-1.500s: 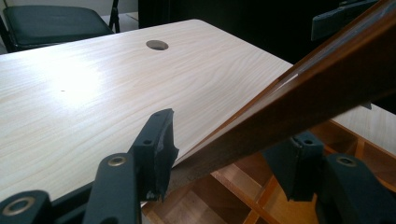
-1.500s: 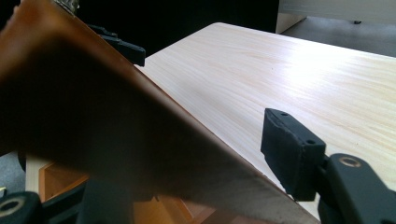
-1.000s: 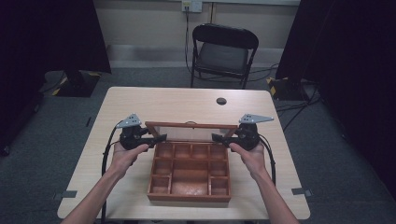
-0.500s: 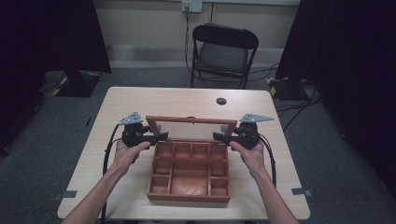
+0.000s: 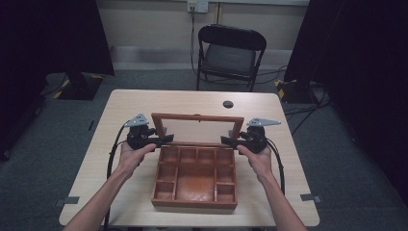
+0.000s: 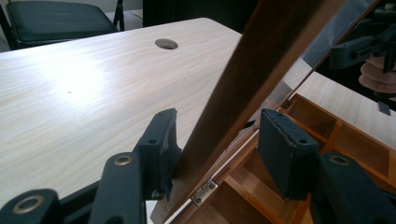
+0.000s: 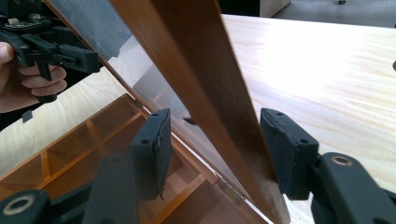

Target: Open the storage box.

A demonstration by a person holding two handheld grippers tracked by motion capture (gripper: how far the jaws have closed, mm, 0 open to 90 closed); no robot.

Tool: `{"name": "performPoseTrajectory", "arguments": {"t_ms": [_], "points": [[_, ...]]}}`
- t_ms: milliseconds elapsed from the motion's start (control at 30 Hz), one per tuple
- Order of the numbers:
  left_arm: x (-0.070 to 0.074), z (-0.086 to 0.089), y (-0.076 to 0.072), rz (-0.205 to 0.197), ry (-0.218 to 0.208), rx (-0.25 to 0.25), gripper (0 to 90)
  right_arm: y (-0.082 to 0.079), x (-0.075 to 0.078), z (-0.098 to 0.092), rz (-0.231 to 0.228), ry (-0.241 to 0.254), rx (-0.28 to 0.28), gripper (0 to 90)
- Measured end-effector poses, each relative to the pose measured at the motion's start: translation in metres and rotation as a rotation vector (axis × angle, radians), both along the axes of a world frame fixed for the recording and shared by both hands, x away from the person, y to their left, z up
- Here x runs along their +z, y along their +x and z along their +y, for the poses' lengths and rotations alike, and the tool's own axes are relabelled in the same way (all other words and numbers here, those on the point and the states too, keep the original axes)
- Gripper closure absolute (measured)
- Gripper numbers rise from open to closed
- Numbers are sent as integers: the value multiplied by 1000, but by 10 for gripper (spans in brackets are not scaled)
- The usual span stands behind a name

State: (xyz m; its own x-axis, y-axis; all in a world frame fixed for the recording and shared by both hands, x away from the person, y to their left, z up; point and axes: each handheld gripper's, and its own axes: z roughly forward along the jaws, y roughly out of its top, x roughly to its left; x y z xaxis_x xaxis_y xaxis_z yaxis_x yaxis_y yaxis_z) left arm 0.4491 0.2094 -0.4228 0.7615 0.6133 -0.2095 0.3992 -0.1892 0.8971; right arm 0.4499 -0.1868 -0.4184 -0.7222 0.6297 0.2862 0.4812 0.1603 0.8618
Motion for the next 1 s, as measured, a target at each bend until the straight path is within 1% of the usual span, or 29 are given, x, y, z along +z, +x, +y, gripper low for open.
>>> {"name": "performPoseTrajectory", "arguments": {"t_ms": [33, 133, 267, 333, 433, 500, 567, 700, 800, 900, 1000], "points": [[-1, 0, 0, -2, -10, 3, 480, 1, -1, 0, 3, -3, -1, 457], [-1, 1, 1, -1, -6, 0, 485, 2, -3, 1, 4, -11, -2, 458], [-3, 3, 2, 2, -2, 10, 492, 3, -4, 1, 2, -11, -8, 464], [-6, 4, 3, 9, -14, 14, 493, 4, -4, 1, 2, -10, -12, 468], [-10, 5, 4, 17, 0, 14, 493, 5, -5, 0, 5, -2, -17, 471], [-12, 5, 4, 20, -19, 19, 505, 6, -6, 0, 7, 5, -20, 471], [-12, 6, 6, 25, -25, 23, 525, 7, -7, 0, 6, 5, -24, 473], [-12, 6, 7, 22, -15, 29, 539, 9, -8, 0, 6, 10, -31, 477], [-14, 6, 9, 24, -26, 29, 539, 10, -10, 0, 13, 2, -35, 482], [-14, 6, 10, 23, -22, 32, 539, 12, -14, 0, 22, -5, -35, 478], [-15, 6, 12, 26, -13, 32, 547, 13, -16, 0, 18, -16, -33, 477]]}}
